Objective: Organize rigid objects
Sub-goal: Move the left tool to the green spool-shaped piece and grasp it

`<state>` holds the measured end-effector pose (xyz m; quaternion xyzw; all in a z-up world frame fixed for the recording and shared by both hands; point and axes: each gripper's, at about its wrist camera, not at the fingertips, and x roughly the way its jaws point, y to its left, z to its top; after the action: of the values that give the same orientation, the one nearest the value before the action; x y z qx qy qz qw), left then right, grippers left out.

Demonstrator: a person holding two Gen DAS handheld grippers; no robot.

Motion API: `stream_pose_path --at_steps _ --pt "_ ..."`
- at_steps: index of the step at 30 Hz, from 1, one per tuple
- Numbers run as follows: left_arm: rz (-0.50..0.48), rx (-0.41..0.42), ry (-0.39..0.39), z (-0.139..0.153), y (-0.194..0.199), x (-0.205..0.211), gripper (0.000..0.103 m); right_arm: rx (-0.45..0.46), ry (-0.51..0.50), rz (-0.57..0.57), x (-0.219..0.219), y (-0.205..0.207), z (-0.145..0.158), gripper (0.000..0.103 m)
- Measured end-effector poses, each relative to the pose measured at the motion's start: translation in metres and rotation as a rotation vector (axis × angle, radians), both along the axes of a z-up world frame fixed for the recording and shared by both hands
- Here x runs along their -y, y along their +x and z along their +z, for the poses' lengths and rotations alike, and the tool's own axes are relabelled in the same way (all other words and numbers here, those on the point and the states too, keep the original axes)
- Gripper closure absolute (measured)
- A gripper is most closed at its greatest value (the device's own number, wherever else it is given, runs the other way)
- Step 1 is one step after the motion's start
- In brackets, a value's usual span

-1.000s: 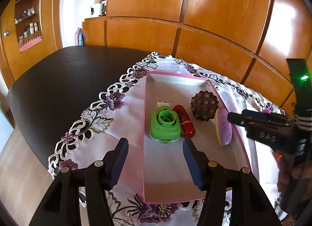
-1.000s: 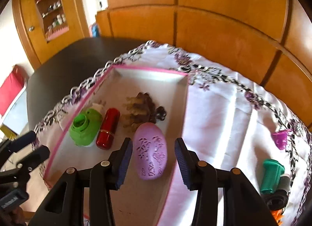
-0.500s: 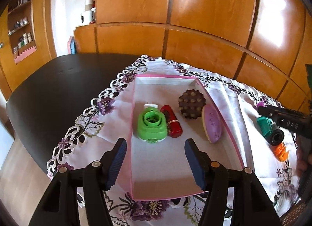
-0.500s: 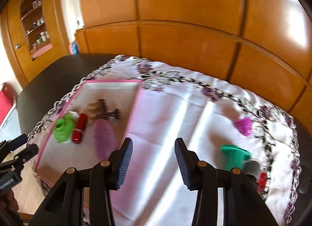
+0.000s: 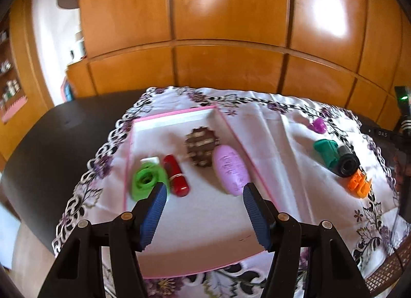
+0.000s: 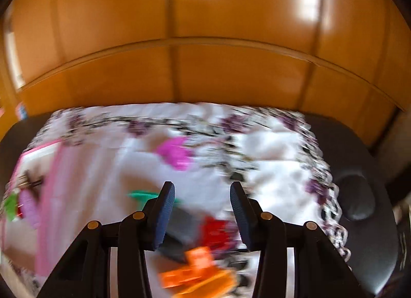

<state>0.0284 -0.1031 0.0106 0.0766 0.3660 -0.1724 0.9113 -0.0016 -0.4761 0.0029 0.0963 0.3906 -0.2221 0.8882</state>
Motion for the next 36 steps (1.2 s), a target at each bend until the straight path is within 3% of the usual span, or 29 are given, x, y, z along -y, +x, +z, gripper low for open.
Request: stream_pose_path --at_steps 2,5,9,24,29,34,36 --pt "-0.026 0.004 0.016 0.0 0.0 0.014 0.04 -0.033 0.051 -0.074 0.02 -0.004 -0.008 0.058" --pt "-0.067 0.002 0.029 0.0 -0.001 0.036 0.04 0.008 0.099 -0.113 0.035 -0.008 -0.003 0.058" --pt "-0.125 -0.006 0.05 -0.005 -0.003 0.066 0.04 0.014 0.179 -0.124 0.045 -0.01 -0.005 0.058" --pt "-0.307 -0.095 0.089 -0.032 -0.008 0.147 0.04 0.045 0.311 -0.177 0.059 -0.022 -0.004 0.058" --pt "-0.382 -0.181 0.022 -0.039 -0.005 0.179 0.043 0.045 0.349 -0.177 0.062 -0.023 -0.007 0.058" --pt "-0.38 -0.249 -0.056 -0.042 0.018 0.209 0.063 0.049 0.36 -0.151 0.058 -0.022 -0.006 0.058" --pt "-0.365 -0.283 -0.088 -0.045 0.031 0.219 0.064 0.05 0.364 -0.144 0.057 -0.021 -0.006 0.058"
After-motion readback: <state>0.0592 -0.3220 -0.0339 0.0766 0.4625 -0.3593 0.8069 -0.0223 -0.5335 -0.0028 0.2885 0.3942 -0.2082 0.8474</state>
